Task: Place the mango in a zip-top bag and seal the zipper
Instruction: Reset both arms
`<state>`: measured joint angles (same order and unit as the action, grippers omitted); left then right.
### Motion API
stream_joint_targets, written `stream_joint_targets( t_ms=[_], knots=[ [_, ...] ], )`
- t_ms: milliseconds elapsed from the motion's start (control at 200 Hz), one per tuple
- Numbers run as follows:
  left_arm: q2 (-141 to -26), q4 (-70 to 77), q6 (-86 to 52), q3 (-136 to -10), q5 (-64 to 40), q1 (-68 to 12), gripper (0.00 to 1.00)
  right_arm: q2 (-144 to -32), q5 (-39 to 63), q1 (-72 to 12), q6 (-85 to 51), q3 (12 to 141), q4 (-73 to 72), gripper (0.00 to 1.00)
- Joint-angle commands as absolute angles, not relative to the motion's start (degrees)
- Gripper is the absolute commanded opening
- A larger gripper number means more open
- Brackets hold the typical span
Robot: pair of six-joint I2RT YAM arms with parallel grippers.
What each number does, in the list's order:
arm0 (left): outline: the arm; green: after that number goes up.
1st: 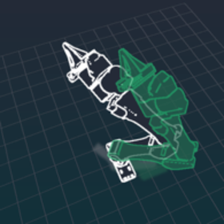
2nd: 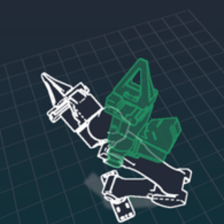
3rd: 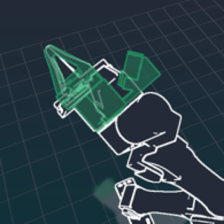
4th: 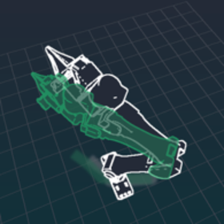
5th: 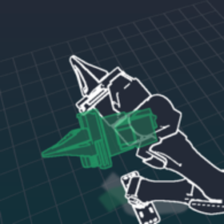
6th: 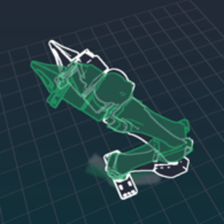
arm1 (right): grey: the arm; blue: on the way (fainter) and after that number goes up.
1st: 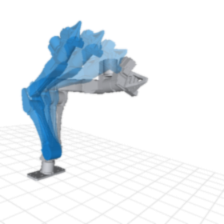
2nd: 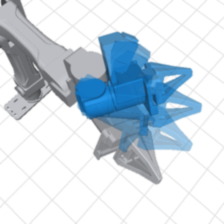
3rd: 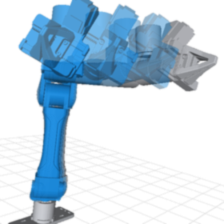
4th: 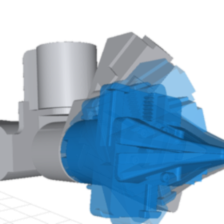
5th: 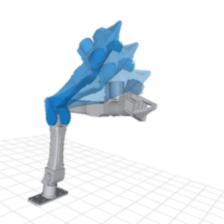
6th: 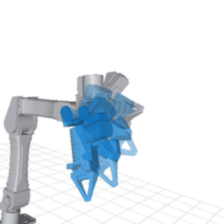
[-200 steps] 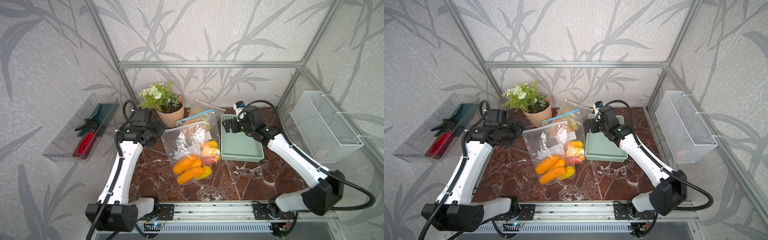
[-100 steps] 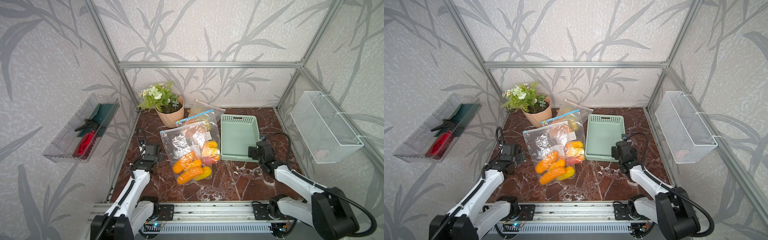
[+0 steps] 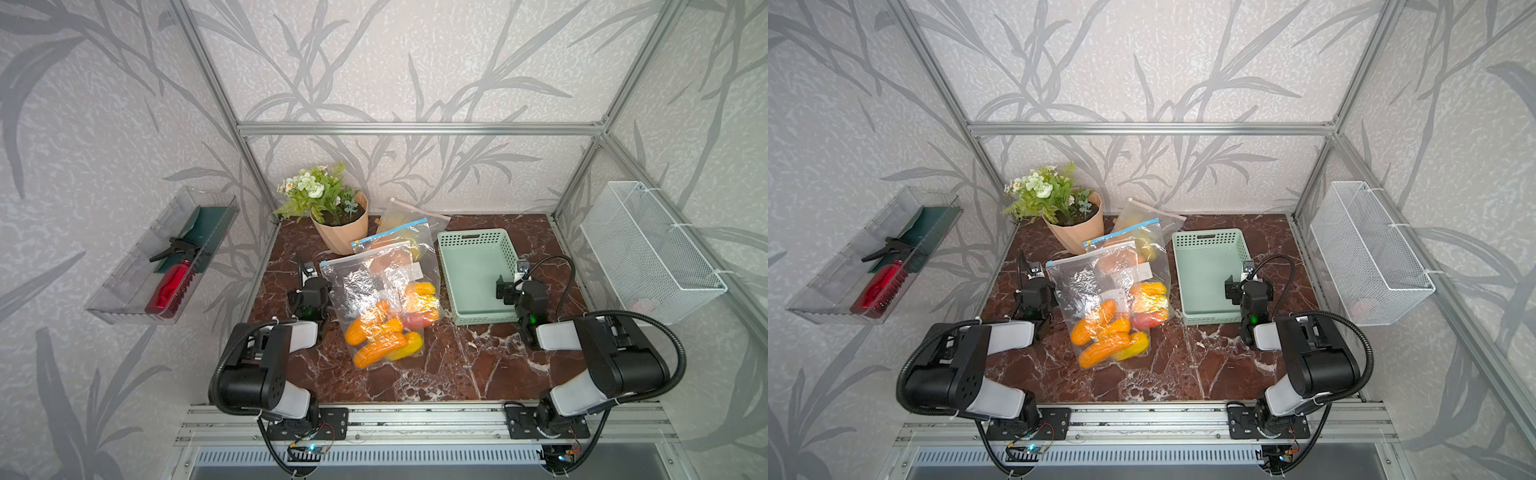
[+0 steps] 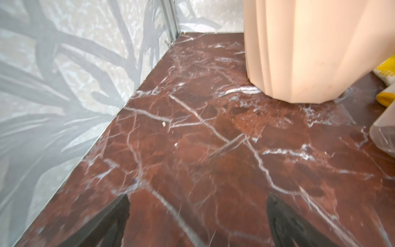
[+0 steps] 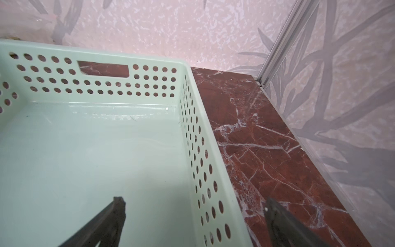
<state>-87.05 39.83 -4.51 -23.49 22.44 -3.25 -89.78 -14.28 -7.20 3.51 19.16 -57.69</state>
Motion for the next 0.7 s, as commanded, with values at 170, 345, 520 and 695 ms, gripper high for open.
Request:
stream_joint_targets(
  t_ms=[170, 345, 520, 695],
  knots=[
    [-88.88, 56.22, -3.42, -19.78, 21.81, -2.42, 0.99, -91.34, -13.71, -7.38, 2.17, 20.04, -59.52, 0.99],
    [-90.17, 55.89, -3.42, -21.17, 21.63, -1.88, 0.99, -91.22, -13.53, -7.36, 2.17, 19.78, -59.83, 0.99],
    [-90.33, 56.37, -3.24, -21.09, 21.64, -1.85, 0.99, -91.23, -9.85, -7.69, 4.04, 20.60, -58.24, 0.99],
    [-90.22, 56.22, -3.42, -21.09, 21.64, -1.92, 0.99, -91.14, -5.90, -7.73, 5.27, 21.26, -56.82, 0.99]
  ],
)
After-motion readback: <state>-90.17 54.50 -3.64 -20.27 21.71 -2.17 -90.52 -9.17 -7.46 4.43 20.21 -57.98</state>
